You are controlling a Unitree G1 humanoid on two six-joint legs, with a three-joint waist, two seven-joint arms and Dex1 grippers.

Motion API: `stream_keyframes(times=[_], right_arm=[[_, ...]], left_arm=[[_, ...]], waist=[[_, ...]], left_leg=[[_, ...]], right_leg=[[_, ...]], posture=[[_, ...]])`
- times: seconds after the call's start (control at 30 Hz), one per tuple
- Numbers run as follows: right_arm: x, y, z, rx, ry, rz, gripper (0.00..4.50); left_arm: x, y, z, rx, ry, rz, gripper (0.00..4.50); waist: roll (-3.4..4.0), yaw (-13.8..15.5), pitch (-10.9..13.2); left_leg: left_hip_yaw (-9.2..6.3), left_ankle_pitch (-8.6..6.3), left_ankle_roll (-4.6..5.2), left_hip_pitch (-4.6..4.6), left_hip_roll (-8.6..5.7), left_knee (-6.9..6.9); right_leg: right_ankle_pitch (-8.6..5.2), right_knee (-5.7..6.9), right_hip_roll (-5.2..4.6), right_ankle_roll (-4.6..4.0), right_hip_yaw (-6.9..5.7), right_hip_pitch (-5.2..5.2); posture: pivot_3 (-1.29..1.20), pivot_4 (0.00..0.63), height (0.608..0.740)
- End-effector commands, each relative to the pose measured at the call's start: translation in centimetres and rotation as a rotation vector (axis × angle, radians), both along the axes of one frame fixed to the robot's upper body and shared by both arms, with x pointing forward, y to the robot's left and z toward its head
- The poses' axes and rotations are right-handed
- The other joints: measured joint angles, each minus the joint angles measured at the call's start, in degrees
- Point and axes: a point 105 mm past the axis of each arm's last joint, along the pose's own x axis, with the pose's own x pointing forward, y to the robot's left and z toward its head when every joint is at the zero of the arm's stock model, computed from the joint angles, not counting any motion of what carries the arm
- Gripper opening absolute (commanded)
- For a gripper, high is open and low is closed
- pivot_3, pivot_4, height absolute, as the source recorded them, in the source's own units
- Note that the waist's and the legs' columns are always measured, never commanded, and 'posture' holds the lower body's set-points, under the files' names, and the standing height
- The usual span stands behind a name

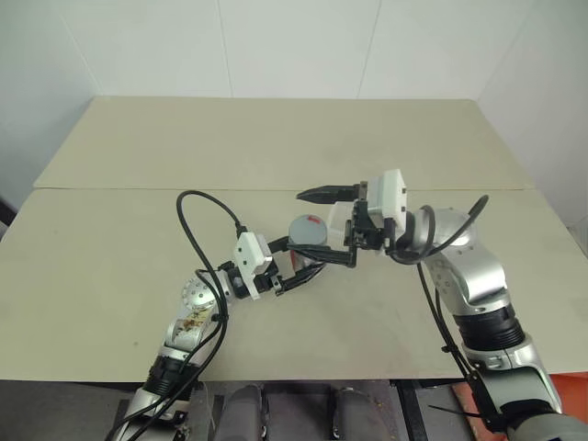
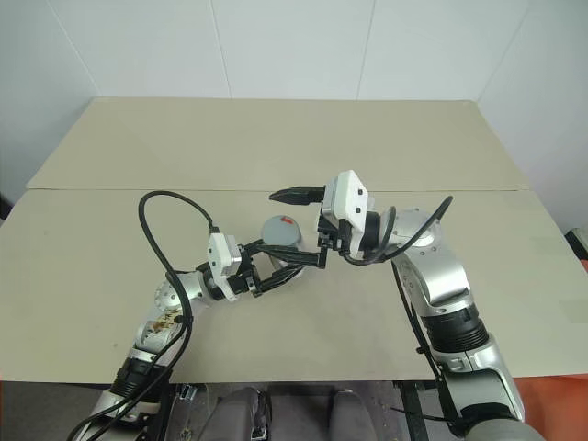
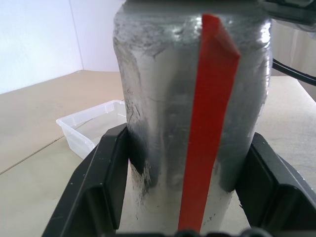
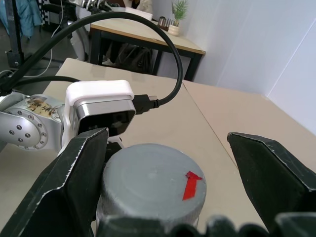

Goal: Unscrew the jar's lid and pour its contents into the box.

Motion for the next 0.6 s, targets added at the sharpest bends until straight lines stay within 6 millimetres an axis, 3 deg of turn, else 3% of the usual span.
stream_keyframes(times=[0.03,0.6], right_arm=[[-0.3,-1.0,1.3,0.021,-0.057,-0.016,4.43],[-0.2,-3.0,1.0,-0.002,-0.056,-0.059,4.43]], left_arm=[[-0.3,0.0,1.1,-0.021,-0.058,-0.013,2.76],[-0.1,0.2,1.0,-0.016,-0.062,-0.013,2.76]], waist=[[0.00,0.0,0.0],[0.00,0.0,0.0]], left_leg=[[0.00,0.00,0.00,0.00,0.00,0.00],[0.00,0.00,0.00,0.00,0.00,0.00]], right_leg=[[0.00,0.00,0.00,0.00,0.00,0.00],[0.00,0.00,0.00,0.00,0.01,0.00]], posture=[[0.00,0.150,0.740],[0.00,0.150,0.740]])
